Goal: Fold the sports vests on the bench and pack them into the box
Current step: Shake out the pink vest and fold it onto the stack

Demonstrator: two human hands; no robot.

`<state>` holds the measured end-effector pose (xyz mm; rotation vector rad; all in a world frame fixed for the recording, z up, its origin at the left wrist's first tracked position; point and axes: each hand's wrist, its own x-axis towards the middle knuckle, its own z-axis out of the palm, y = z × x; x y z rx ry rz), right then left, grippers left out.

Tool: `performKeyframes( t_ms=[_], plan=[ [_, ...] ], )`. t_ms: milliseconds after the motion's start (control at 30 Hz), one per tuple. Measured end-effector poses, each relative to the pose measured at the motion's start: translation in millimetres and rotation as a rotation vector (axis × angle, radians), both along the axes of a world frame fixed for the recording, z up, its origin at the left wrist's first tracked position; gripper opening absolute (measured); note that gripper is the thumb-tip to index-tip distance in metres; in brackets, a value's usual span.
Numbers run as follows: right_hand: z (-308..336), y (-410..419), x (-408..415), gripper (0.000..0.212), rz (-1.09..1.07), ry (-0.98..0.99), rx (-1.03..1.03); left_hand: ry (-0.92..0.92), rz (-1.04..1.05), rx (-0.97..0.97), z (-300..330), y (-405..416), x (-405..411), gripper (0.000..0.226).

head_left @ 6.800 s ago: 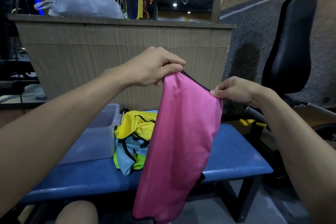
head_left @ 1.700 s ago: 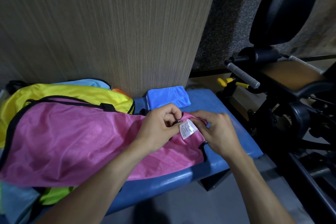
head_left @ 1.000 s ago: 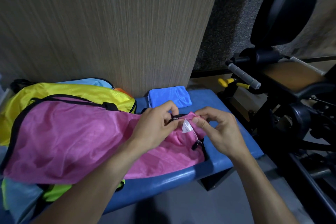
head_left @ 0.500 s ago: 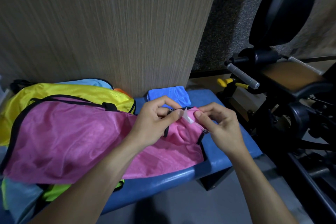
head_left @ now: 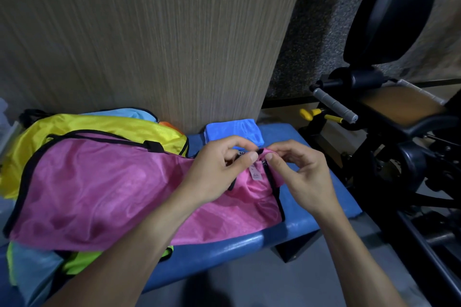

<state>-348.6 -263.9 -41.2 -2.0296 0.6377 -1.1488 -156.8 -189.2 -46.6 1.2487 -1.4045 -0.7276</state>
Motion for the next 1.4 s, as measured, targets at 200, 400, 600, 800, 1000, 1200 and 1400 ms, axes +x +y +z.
performKeyframes(
  t_ms=[200, 400, 600, 800, 1000, 1200, 1400],
  plan=[
    [2.9, 4.9, 5.4, 0.008, -0.017, 0.019, -0.035, -0.007, -0.009, 0.012, 0.6, 0.8, -1.5, 0.015],
    [3.7, 9.6, 10.7, 0.008, -0.06, 0.024, -0.057, -0.049, 0.008, 0.01, 5.2, 5.8, -5.6, 0.015],
    [8.5, 11.3, 6.6, 0.006, 0.003, 0.051, 0.007, -0.375, 0.353, -0.244, 9.6, 14.5, -6.4, 0.015],
    [7.7, 14.9, 8.8, 0.009, -0.037, 0.011, 0.019, -0.25, 0.2, -0.12, -0.1, 17.0, -13.6, 0.012],
    [9.9, 16.5, 7.0, 0.008, -0.036, 0.062, -0.048, 0.003, 0.122, -0.043, 4.0, 13.1, -14.9, 0.006],
    [13.1, 6.9, -4.8, 0.004, 0.0, 0.067, 0.071, -0.115, 0.05, -0.089, 17.9, 16.5, -7.6, 0.018],
    [36.0, -8.7, -15.0, 0.012, -0.081, -0.062, 0.232, -0.44, -0.136, -0.109, 53.9, 30.4, -4.2, 0.038]
  ],
)
